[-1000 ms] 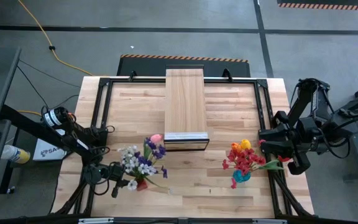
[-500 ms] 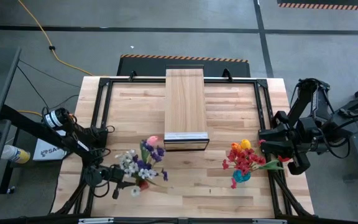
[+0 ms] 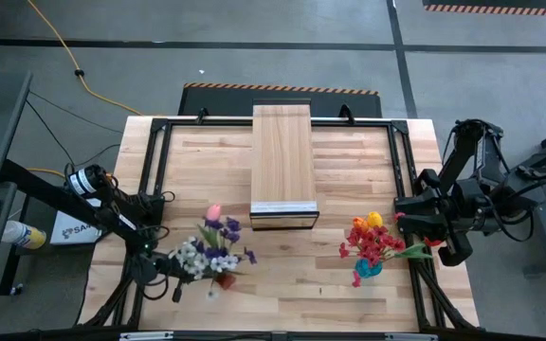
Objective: Pick and place flowers into a vace then onto a shelf
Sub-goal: Put the red vase with flowers on the shelf
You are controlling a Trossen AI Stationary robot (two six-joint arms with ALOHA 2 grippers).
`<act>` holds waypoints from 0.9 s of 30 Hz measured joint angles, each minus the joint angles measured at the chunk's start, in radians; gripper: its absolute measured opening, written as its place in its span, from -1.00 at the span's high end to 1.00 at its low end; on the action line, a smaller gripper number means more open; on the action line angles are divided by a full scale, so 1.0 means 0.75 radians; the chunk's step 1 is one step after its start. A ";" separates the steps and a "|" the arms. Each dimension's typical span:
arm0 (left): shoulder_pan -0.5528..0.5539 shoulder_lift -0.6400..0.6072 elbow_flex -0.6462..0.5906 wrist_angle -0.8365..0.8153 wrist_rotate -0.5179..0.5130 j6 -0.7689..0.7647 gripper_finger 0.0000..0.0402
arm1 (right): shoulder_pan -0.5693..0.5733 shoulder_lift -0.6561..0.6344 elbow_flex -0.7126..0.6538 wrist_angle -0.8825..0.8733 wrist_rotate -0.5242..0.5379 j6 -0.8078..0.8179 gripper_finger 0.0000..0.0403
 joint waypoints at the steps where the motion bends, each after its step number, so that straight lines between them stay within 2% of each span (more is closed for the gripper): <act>1: 0.000 0.000 0.000 -0.013 0.001 -0.019 0.73 | 0.000 0.000 0.000 0.000 0.000 0.000 0.43; 6: 0.000 0.000 0.001 -0.088 0.017 -0.105 0.83 | 0.000 0.000 0.000 0.000 0.000 0.000 0.43; 11: 0.000 0.000 0.001 -0.150 0.022 -0.210 0.77 | 0.000 0.000 0.000 0.000 0.000 0.000 0.43; 19: 0.000 -0.002 0.003 -0.178 0.018 -0.287 0.43 | 0.000 0.000 0.000 0.000 0.000 0.000 0.43; 27: 0.000 -0.003 0.003 -0.210 0.013 -0.384 -0.04 | 0.000 0.000 0.000 -0.002 0.001 -0.001 0.43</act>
